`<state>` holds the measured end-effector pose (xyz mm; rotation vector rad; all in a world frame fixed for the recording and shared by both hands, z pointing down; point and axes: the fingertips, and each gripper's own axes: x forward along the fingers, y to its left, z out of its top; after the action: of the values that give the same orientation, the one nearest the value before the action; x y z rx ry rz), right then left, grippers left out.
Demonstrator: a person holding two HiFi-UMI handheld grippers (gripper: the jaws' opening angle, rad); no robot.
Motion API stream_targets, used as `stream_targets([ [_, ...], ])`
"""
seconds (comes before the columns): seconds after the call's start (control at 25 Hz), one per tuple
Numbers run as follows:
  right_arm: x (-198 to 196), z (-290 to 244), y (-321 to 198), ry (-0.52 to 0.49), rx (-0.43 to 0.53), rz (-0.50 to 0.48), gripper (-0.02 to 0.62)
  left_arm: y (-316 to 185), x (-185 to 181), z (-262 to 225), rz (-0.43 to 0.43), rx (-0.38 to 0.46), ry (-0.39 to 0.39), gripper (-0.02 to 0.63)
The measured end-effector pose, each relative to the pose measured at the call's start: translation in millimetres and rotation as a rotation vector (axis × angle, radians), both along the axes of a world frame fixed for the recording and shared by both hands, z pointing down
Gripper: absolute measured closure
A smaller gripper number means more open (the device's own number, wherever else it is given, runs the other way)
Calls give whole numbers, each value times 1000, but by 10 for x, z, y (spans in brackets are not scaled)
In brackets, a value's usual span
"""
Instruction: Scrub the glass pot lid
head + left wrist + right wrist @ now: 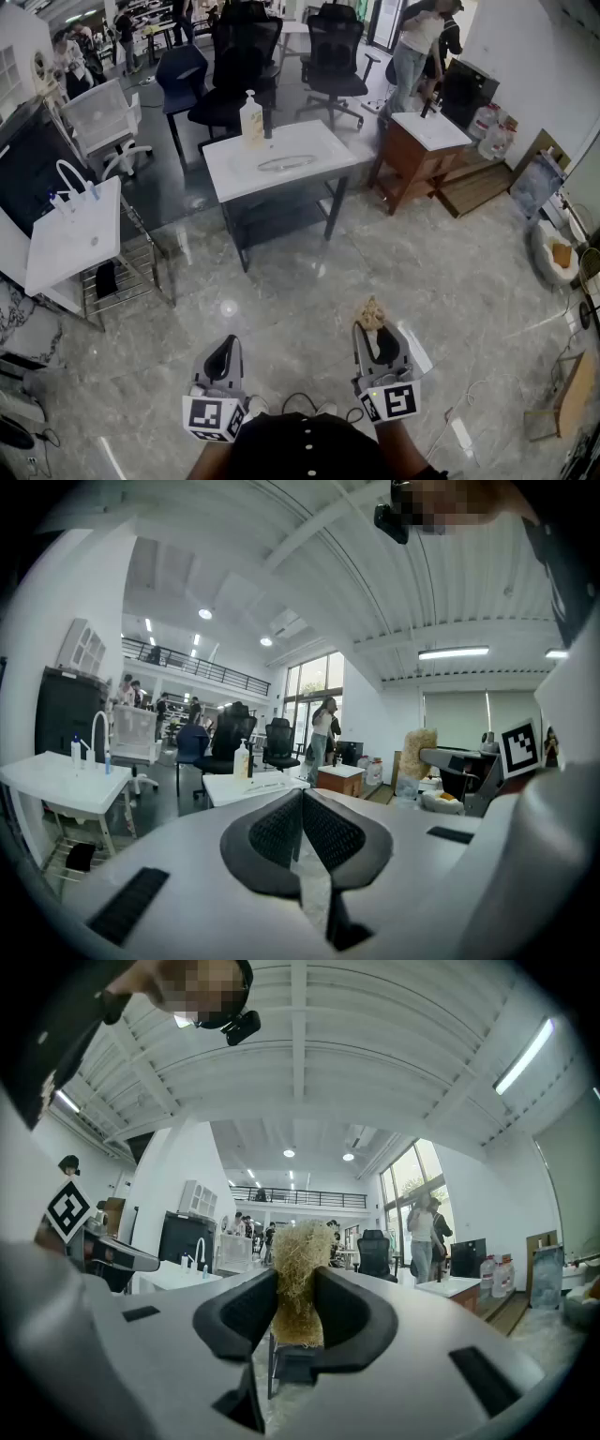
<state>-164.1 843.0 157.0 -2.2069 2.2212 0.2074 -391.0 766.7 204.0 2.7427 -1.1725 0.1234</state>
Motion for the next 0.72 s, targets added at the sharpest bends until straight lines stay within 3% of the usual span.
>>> stream_targets([
  [0.32,-162,66,-109,7,-13,0,463,-104,-121,43,14,-5,4,578],
  [0.72,-701,100,-473,-12,10,15,462,-360,-634,61,46,-11,4,578],
])
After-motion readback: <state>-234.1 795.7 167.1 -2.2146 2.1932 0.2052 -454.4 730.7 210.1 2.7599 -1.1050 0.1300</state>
